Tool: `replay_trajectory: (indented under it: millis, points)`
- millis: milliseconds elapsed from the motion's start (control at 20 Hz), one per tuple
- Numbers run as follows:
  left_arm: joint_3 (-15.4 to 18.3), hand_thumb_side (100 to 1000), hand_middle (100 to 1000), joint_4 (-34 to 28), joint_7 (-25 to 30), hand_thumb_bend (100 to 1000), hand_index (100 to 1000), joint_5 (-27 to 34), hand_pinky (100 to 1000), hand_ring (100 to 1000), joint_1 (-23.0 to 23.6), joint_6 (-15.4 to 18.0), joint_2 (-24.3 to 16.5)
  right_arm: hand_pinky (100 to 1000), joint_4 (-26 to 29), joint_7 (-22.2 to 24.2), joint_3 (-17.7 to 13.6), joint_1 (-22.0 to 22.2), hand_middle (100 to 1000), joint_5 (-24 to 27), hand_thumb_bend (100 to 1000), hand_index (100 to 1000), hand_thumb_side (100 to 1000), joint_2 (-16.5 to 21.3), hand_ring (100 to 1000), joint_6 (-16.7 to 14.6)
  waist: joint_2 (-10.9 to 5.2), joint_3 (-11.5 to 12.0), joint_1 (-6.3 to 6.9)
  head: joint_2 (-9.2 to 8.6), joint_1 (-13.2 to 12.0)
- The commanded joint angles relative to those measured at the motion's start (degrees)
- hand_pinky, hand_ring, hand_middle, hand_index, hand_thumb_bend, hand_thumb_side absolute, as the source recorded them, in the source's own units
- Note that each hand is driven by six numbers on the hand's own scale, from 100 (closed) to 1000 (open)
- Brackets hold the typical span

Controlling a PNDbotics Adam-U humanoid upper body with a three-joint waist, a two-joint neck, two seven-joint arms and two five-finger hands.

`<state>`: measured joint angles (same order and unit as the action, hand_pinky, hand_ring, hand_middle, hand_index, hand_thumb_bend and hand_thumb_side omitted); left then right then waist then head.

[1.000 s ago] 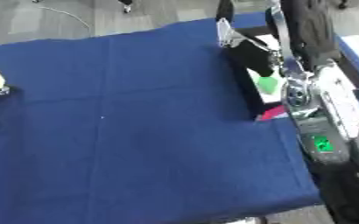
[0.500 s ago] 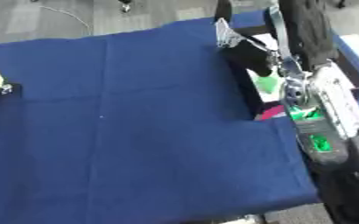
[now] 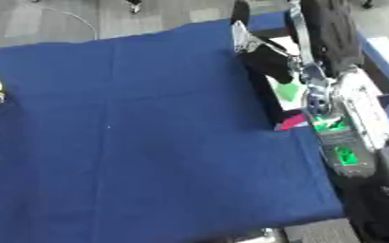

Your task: Pick up the objects with one hand, pass them to the other hand, and then place them into the box on the other side of the table.

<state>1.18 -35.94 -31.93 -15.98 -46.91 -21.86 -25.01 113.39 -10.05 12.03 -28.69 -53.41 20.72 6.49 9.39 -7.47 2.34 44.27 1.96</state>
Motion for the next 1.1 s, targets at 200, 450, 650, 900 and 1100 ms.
replay_trajectory:
  millis: [200, 450, 650, 900, 1100]
  points:
    - [0.0, 100, 300, -6.3, -5.0, 412, 552, 1.7, 684, 486, 0.3, 1.9, -1.3, 555, 1.2, 0.5, -0.4, -0.4, 695, 0.0, 100, 912, 451, 0.5, 867, -0.2, 0.09, 0.5, -0.32, -0.15, 0.0]
    - [-1.0, 100, 295, -13.2, -7.7, 432, 544, 2.3, 680, 481, 1.9, 5.5, -1.7, 555, 1.2, 0.7, -0.4, -0.1, 697, 0.0, 100, 912, 451, 0.7, 868, -0.2, -0.2, 1.1, -0.28, -0.15, -0.1]
    - [-1.5, 100, 299, -19.2, -8.7, 440, 542, 2.4, 678, 479, 3.5, 8.8, -1.9, 554, 1.2, 1.0, -0.4, 0.1, 700, 0.1, 100, 912, 449, 0.9, 868, -0.2, -0.52, 1.5, -0.3, -0.15, -0.6]
    - [-3.5, 100, 310, -26.3, -7.9, 430, 546, 0.2, 687, 484, 5.5, 13.2, -0.6, 539, 1.2, 1.6, 0.1, 0.3, 698, 1.0, 100, 914, 446, 1.5, 871, 0.0, -1.05, 2.4, -0.34, -0.15, -2.3]
    - [-7.1, 100, 313, -31.7, -4.8, 420, 548, -3.0, 695, 487, 7.3, 16.5, 3.2, 532, 1.2, 2.9, 1.0, 0.3, 703, 2.2, 100, 919, 431, 2.6, 871, 0.8, -1.51, 3.0, -0.48, -0.15, -3.6]
